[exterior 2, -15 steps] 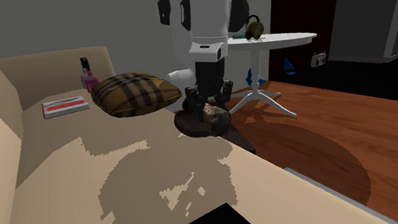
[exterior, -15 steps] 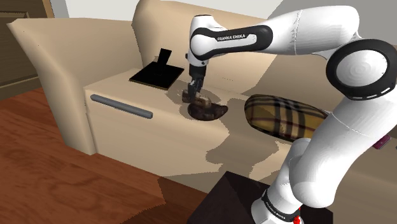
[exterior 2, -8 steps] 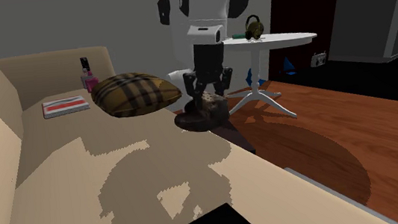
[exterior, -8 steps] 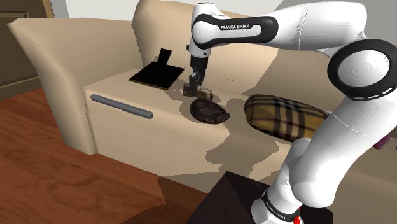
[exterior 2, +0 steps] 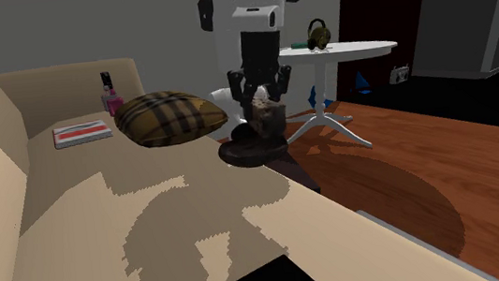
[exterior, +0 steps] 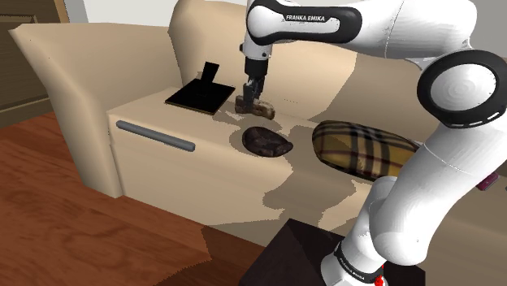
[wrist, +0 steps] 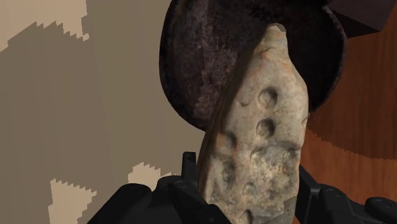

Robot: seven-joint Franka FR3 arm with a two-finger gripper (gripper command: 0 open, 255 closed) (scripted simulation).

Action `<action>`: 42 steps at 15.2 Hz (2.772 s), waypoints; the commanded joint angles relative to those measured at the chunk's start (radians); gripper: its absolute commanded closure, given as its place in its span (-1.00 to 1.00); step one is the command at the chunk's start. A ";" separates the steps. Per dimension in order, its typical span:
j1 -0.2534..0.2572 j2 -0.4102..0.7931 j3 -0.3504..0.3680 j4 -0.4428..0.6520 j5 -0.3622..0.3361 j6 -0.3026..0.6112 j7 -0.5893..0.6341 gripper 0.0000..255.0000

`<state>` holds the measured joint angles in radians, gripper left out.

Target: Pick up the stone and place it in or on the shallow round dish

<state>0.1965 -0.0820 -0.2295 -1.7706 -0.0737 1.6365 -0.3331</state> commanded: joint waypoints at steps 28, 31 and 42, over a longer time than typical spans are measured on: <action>0.003 -0.144 0.012 -0.015 -0.029 -0.127 0.011 1.00; 0.003 -0.154 0.012 -0.066 -0.031 -0.086 0.015 1.00; 0.002 -0.163 0.011 -0.128 -0.033 -0.033 0.019 1.00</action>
<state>0.1983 -0.2453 -0.2184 -1.8983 -0.1066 1.6027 -0.3140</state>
